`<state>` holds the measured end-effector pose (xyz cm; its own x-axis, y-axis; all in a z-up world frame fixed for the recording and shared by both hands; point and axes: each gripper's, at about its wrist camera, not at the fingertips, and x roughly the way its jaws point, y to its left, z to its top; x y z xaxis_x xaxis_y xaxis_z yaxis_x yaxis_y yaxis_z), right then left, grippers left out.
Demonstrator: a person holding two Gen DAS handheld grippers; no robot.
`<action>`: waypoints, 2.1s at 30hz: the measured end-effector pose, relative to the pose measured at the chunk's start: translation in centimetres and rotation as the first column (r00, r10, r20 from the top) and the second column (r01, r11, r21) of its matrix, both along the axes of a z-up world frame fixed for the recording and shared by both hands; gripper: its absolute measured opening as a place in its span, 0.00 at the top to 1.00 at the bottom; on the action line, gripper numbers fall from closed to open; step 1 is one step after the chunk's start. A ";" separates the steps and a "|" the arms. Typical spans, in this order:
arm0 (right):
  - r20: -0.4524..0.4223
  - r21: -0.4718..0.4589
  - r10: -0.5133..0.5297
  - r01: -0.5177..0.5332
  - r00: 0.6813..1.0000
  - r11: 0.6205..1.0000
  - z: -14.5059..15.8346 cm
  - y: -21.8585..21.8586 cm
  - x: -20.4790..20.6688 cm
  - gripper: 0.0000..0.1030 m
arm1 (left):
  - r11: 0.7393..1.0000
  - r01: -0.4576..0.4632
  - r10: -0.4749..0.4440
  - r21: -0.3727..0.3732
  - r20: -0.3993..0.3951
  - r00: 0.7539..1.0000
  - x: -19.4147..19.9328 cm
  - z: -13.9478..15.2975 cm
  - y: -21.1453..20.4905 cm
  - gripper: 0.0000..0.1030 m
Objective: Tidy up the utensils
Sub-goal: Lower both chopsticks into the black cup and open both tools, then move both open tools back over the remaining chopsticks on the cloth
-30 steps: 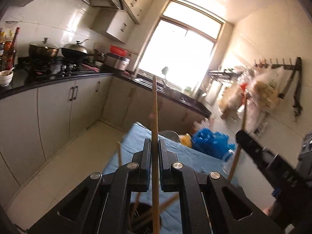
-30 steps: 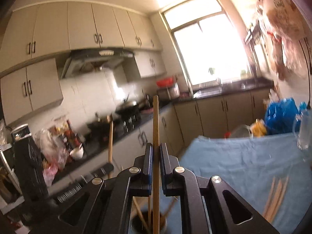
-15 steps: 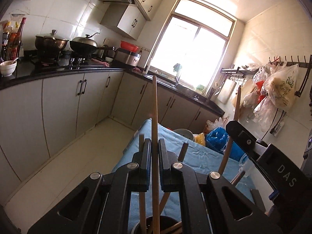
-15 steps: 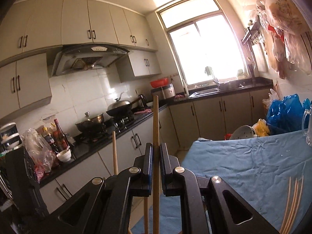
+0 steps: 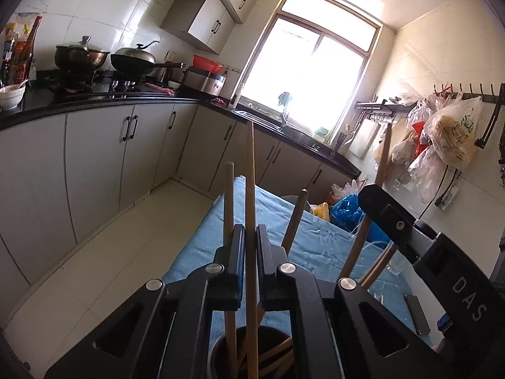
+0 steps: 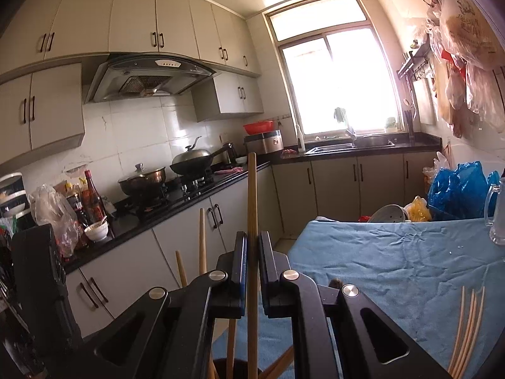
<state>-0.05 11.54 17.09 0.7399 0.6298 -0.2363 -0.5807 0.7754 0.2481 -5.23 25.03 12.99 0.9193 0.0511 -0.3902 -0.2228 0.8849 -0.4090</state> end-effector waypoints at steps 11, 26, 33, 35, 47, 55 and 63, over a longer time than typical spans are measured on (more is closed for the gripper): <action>-0.028 0.029 -0.020 0.021 0.999 0.999 -0.1 -1.7 -0.7 0.58 | 1.000 -0.003 0.003 0.013 -0.001 1.000 -2.0 -0.5 -0.7 0.93; -0.060 0.019 -0.109 0.110 0.992 0.994 -0.2 -7.3 -2.5 0.36 | 0.996 -0.032 0.027 0.084 0.063 0.998 -6.9 2.7 -1.7 0.60; -0.161 -0.028 -0.102 0.099 0.982 0.995 -2.7 -8.3 -2.1 0.36 | 0.997 -0.059 0.058 0.041 0.017 0.998 -7.8 2.0 -0.7 0.53; -0.191 -0.051 -0.103 0.095 0.976 0.994 -3.7 -8.5 -2.0 0.35 | 0.997 -0.068 0.068 0.035 0.000 0.998 -7.9 1.5 -0.4 0.53; -0.402 -0.089 0.066 -0.111 0.913 0.990 -8.0 -7.1 -0.9 0.35 | 0.998 -0.065 0.063 -0.014 -0.124 0.990 -8.3 -2.3 1.1 0.49; -0.488 -0.035 0.123 -0.160 0.864 0.986 -8.7 -7.4 0.1 0.39 | 1.000 0.001 -0.004 -0.029 -0.112 0.994 -9.0 -2.6 -0.1 0.49; -0.462 -0.137 -0.085 0.023 0.883 0.990 -9.3 -15.1 0.5 0.39 | 0.969 0.246 -0.240 0.034 -0.131 0.962 -9.3 -1.7 -7.1 0.48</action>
<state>0.49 -3.61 7.76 0.5570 0.5349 -0.6353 -0.3781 0.8444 0.3795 -14.54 17.94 11.27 0.8505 -0.1455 -0.5055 -0.0452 0.9372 -0.3458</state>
